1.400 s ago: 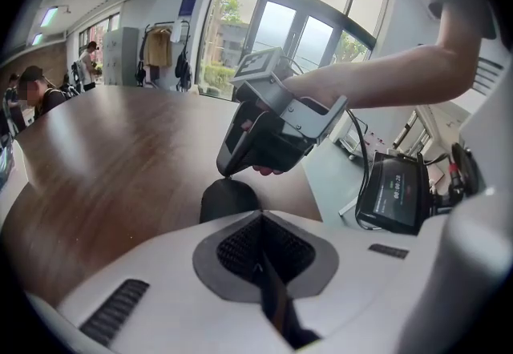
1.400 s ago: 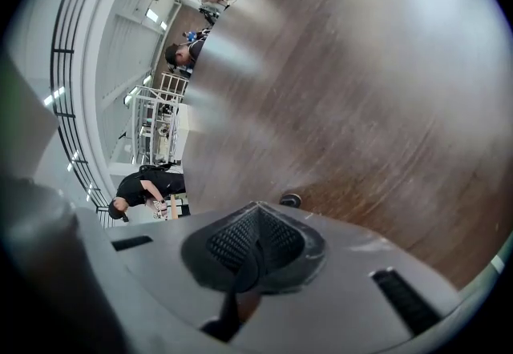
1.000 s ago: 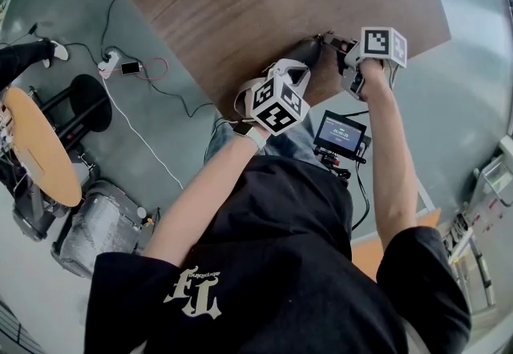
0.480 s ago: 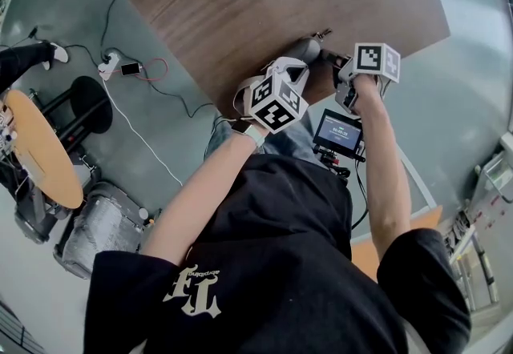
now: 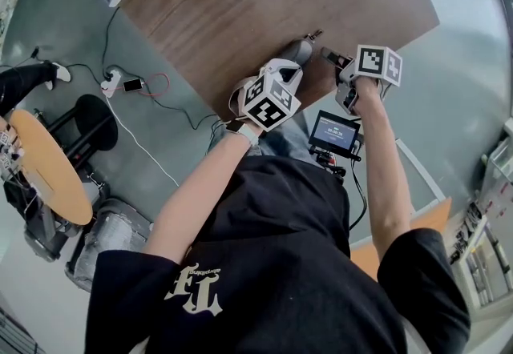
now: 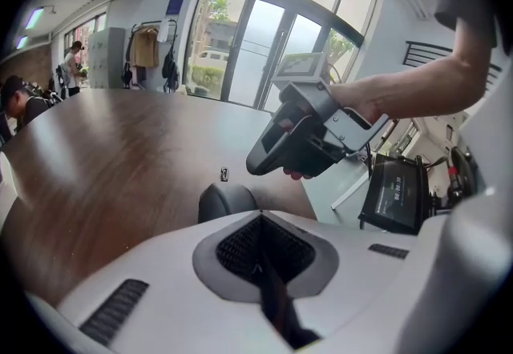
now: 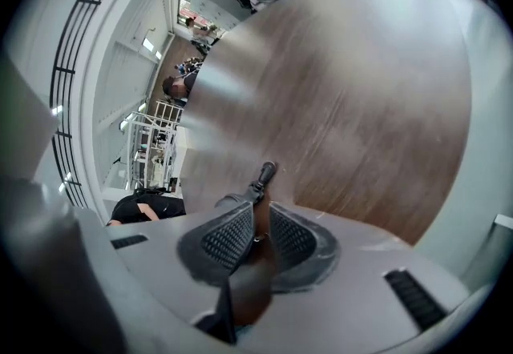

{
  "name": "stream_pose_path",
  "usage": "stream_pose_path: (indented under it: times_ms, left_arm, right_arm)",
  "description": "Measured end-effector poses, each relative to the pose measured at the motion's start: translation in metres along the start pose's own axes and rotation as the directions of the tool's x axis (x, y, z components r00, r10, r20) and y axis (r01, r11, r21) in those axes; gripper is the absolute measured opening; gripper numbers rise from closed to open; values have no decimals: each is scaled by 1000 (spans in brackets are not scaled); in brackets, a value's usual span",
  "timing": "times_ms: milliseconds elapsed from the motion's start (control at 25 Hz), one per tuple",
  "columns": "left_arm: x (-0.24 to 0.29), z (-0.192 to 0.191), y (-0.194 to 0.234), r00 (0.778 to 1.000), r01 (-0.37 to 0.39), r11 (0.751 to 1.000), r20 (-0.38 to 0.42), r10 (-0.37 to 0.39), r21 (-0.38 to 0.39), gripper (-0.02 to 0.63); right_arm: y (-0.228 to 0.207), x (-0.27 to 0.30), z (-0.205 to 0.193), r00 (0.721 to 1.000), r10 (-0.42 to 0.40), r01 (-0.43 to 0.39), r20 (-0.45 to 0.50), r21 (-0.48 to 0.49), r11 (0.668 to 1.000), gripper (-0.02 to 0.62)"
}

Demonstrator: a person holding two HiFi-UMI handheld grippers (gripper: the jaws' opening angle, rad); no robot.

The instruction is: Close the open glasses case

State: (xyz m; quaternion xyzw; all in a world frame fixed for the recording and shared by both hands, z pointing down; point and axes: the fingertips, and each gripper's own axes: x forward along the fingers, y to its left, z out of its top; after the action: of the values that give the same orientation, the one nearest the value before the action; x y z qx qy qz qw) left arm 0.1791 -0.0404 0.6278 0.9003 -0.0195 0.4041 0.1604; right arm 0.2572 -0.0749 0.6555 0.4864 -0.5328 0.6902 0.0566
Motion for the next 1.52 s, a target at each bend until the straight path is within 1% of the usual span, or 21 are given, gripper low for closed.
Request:
stream_pose_path:
  times_ms: [80, 200, 240, 320, 400, 480, 600, 720, 840, 920, 960, 1040, 1160, 1240, 1360, 1520]
  left_arm:
    - [-8, 4, -6, 1000, 16, 999, 9, -17, 28, 5]
    - [-28, 21, -10, 996, 46, 996, 77, -53, 81, 6]
    - [-38, 27, -11, 992, 57, 994, 104, -67, 94, 5]
    - [-62, 34, -14, 984, 74, 991, 156, -91, 113, 5]
    - [-92, 38, -18, 971, 89, 986, 206, -118, 140, 6]
    - [-123, 38, -18, 957, 103, 980, 253, -144, 168, 6]
    - [-167, 27, -15, 939, 114, 975, 302, -168, 190, 6]
    - [-205, 14, -15, 921, 123, 968, 338, -192, 217, 6]
    - [-237, -2, -17, 907, 130, 964, 365, -210, 232, 6]
    - [-255, -11, -20, 901, 126, 964, 381, -210, 232, 6]
    - [-262, -15, -21, 898, 123, 965, 387, -207, 231, 6]
    - [-276, -22, -27, 895, 115, 966, 397, -202, 231, 6]
    - [-290, -34, -40, 895, 102, 968, 404, -190, 229, 6]
    - [-298, -41, -48, 896, 88, 971, 408, -176, 224, 6]
    - [-310, -49, -65, 896, 59, 974, 419, -148, 217, 6]
    - [-310, -61, -103, 897, 36, 979, 425, -121, 202, 5]
  right_arm:
    - [3, -21, 2, 999, -27, 29, 47, -35, 999, 37]
    - [11, -54, 4, 987, -64, 79, 150, -99, 992, 36]
    - [16, -63, 2, 981, -70, 92, 183, -119, 989, 32]
    - [27, -84, -10, 967, -84, 125, 242, -160, 979, 1]
    - [39, -107, -27, 945, -109, 177, 309, -201, 964, -12]
    - [52, -128, -46, 912, -146, 250, 384, -236, 939, -12]
    - [73, -152, -79, 857, -202, 362, 474, -276, 890, -12]
    - [97, -172, -110, 790, -248, 465, 561, -285, 838, -12]
    - [125, -183, -139, 728, -262, 543, 634, -299, 785, -12]
    - [144, -185, -155, 703, -256, 581, 664, -328, 745, -12]
    - [153, -184, -161, 697, -250, 595, 672, -347, 725, -12]
    - [168, -182, -174, 696, -232, 610, 679, -389, 691, -12]
    - [182, -178, -190, 707, -203, 611, 678, -440, 658, -12]
    - [189, -179, -199, 710, -178, 608, 682, -464, 645, -12]
    - [195, -192, -211, 700, -133, 607, 702, -487, 628, -12]
    - [182, -222, -239, 682, -92, 603, 725, -487, 631, -12]
